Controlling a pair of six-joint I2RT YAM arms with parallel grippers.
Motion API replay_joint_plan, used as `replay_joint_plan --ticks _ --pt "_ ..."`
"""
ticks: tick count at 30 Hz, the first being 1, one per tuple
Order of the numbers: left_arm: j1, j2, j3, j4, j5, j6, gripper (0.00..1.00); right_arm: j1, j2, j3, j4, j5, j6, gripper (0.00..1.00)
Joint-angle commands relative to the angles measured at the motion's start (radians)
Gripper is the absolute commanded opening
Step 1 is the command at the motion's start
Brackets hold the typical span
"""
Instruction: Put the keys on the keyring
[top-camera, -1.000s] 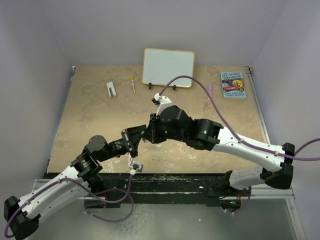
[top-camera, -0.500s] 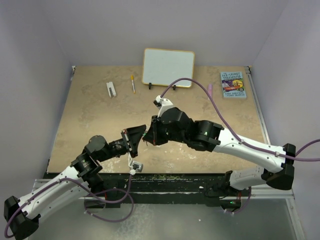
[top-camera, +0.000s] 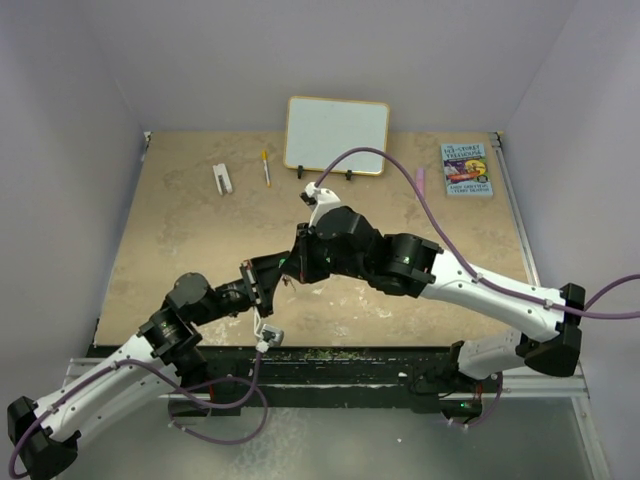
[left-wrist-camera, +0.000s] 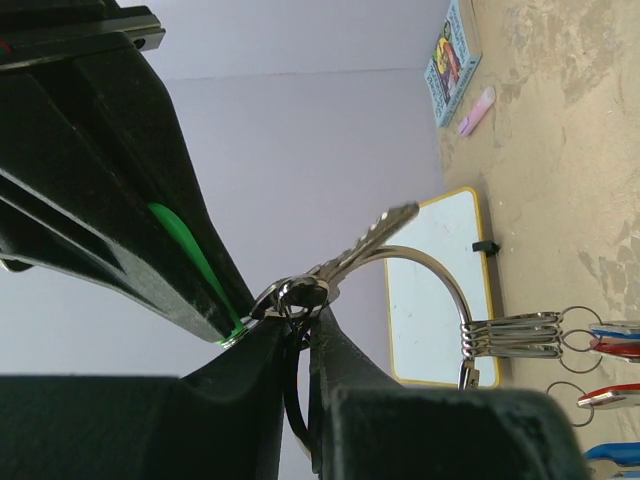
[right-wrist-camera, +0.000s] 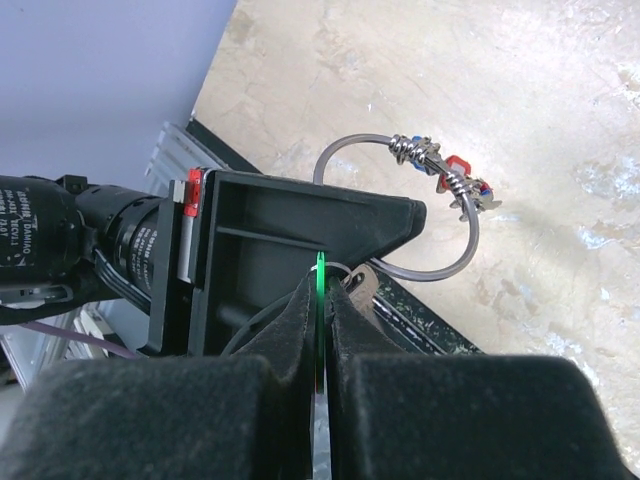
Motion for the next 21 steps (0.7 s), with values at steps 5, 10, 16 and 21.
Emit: replay_joint_plan --ticks 5,10,16,21 --pt "-0.006 0.013 0.060 0.059 0.009 -0.013 0.04 -0.004 0.018 0.024 0.019 -0.060 -0.013 0.00" --pt "-0.006 0.018 0.059 0.066 0.003 -0.017 0.04 -0.004 0.004 -0.011 0.022 -0.073 0.005 0.00" --pt "-0.005 0.008 0.060 0.068 0.002 -0.018 0.04 -0.004 -0.034 -0.064 0.017 -0.058 0.031 0.00" --pt "-0.006 -0.001 0.059 0.066 0.008 -0.026 0.04 -0.003 -0.055 -0.081 0.007 -0.039 0.044 0.00"
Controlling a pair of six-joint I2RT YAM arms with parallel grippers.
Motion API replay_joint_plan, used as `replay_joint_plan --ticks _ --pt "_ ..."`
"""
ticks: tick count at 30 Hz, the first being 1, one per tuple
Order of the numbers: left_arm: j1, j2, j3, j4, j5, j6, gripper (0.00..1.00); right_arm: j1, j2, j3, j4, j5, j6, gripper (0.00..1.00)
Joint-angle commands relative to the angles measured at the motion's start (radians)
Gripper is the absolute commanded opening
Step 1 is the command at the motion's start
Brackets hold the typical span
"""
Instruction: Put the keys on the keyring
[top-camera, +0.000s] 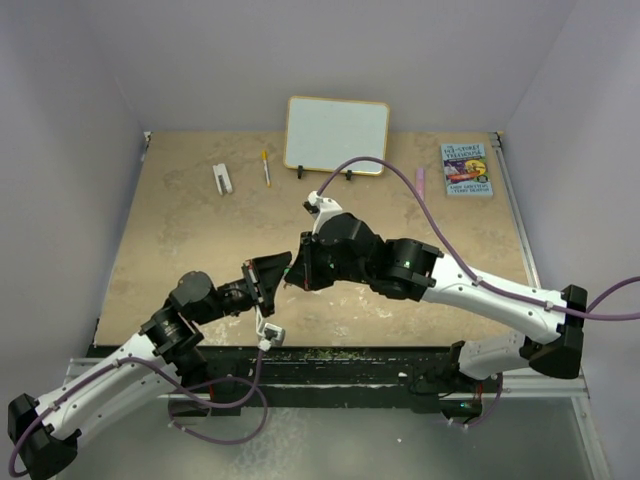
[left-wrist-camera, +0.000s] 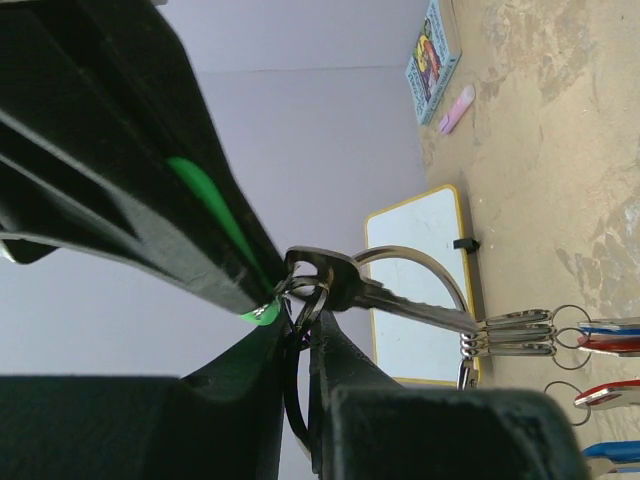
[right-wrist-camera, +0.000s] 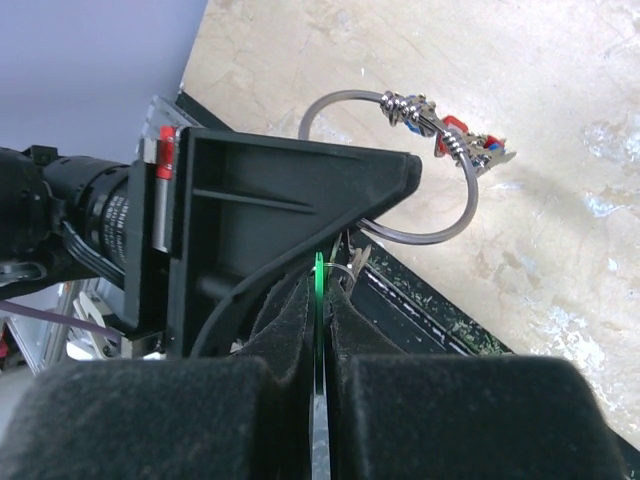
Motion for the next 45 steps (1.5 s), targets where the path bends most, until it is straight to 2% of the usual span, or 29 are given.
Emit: replay_joint_plan --ticks 1,36,40,45 --pt "-0.005 -0.019 0.059 0.077 0.021 -0.019 0.04 0.001 -0.036 -0.015 -0.002 0.012 0.020 0.00" --pt "-0.004 -0.005 0.045 0.094 -0.029 -0.040 0.04 -0.004 -0.128 -0.090 -0.038 0.064 0.054 0.00" --pt "-0.005 -0.015 0.022 0.087 -0.058 -0.040 0.04 -0.028 -0.131 -0.144 -0.036 0.062 0.057 0.00" --pt "-0.005 -0.028 0.018 0.066 -0.141 -0.045 0.04 -0.103 -0.144 -0.287 0.036 0.019 0.060 0.00"
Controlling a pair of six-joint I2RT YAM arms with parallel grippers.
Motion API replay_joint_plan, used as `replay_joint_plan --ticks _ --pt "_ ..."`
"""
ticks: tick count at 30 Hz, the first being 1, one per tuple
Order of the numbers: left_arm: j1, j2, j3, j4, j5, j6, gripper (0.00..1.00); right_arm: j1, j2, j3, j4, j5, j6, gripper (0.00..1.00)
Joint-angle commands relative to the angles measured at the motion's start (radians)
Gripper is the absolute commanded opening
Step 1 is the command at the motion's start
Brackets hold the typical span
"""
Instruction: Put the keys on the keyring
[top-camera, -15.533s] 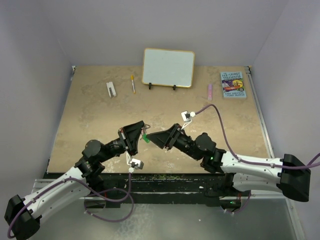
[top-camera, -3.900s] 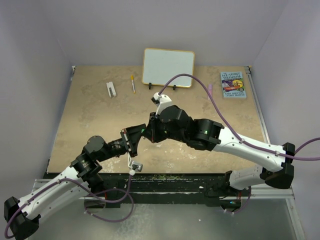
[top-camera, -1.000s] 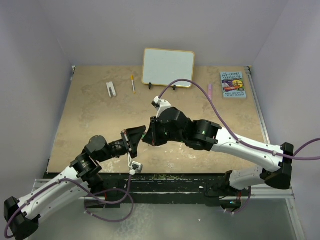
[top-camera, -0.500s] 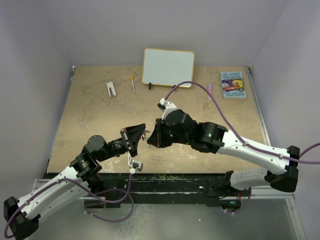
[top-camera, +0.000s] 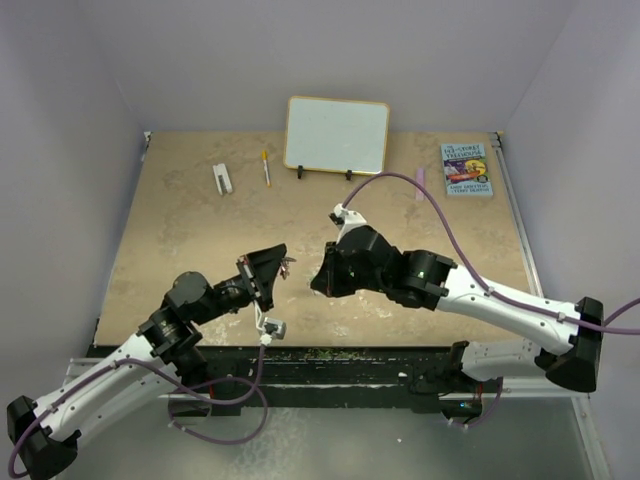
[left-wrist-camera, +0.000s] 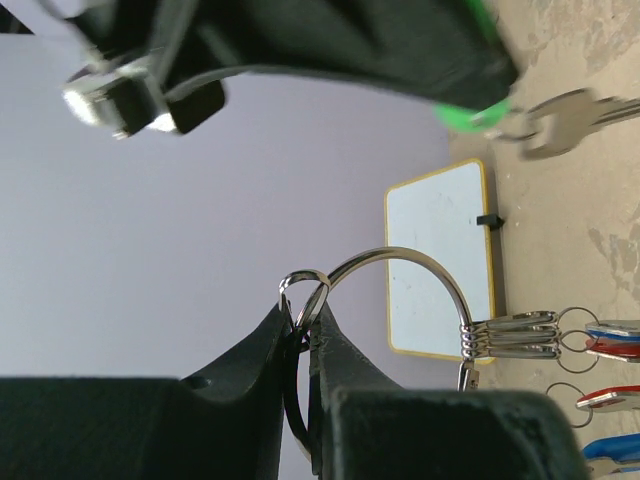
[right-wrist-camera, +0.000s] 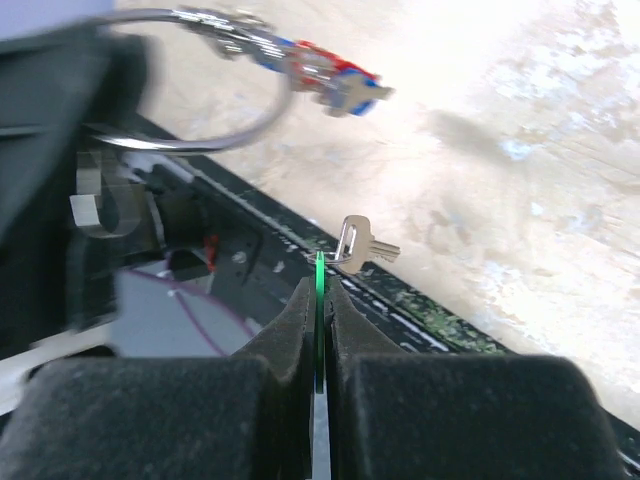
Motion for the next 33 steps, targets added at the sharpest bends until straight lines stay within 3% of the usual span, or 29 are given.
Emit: replay_joint_plan --ticks 1,10,17,24,28,33 --pt "-0.005 -0.015 0.004 0.039 -0.098 -0.024 0.04 -0.075 -0.020 -0.129 0.075 -0.021 0.016 0.00" --pt "-0.004 -0.031 0.009 -0.010 -0.144 -0.085 0.04 -0.202 0.035 -0.355 0.249 -0.086 0.042 0.00" --pt "-0.005 -0.023 0.005 -0.009 -0.133 -0.099 0.04 -0.253 0.055 -0.413 0.190 -0.014 0.112 0.00" --pt "-0.004 -0.019 0.002 -0.007 -0.121 -0.112 0.04 -0.309 0.024 -0.502 0.161 0.009 0.186 0.18" --pt "-0.005 -0.019 0.000 -0.009 -0.108 -0.124 0.04 -0.322 0.024 -0.508 0.090 0.045 0.219 0.34" --pt "-0.004 -0.015 0.000 -0.009 -0.096 -0.136 0.04 -0.322 0.014 -0.473 0.056 0.074 0.191 0.37"
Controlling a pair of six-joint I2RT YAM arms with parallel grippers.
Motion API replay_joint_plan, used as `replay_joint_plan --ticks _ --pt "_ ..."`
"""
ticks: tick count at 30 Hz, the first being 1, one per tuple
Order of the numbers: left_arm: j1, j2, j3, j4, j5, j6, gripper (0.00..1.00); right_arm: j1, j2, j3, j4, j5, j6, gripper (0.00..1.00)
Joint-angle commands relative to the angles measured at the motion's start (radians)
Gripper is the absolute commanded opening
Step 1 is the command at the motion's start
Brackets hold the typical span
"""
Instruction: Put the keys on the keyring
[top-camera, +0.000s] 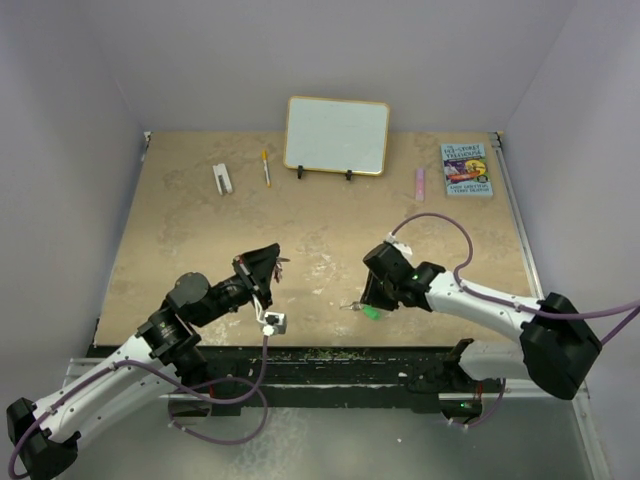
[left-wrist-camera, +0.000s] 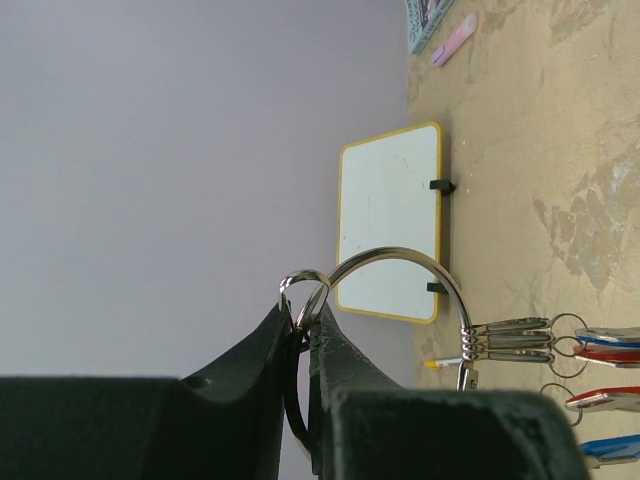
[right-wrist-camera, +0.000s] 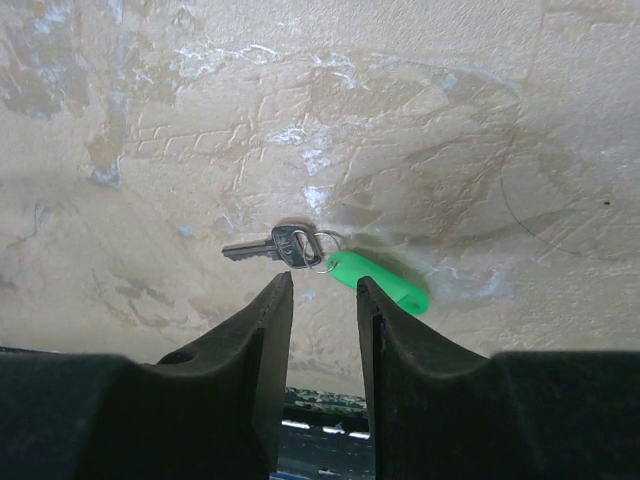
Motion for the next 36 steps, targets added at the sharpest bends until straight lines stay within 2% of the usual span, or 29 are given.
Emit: replay_joint_plan --ticks 1,6,12,15,23,28,36 --pt "-0.004 -0.001 0.006 0.058 0.026 -0.030 0.05 -0.002 -0.020 0.051 -0.062 0.064 -0.004 0.37" --pt "-0.004 0.002 0.003 0.068 0.031 -0.037 0.04 -0.003 0.060 0.086 -0.009 0.054 -0.097 0.35" --pt "-0.004 0.000 0.003 0.065 0.029 -0.044 0.04 -0.003 0.119 0.077 0.020 0.009 -0.112 0.29" --pt "-0.003 -0.001 0.002 0.066 0.031 -0.045 0.04 -0.003 0.116 0.087 -0.008 0.020 -0.091 0.25" --pt "-0.003 -0.004 -0.004 0.072 0.035 -0.050 0.05 0.000 0.110 0.120 -0.068 0.001 -0.105 0.24" --pt "-0.004 -0.007 -0.001 0.069 0.032 -0.050 0.05 0.018 0.074 0.124 -0.089 -0.009 -0.071 0.24" --pt "-0.004 -0.011 0.002 0.068 0.035 -0.053 0.05 0.023 0.042 0.042 0.005 -0.067 0.059 0.28"
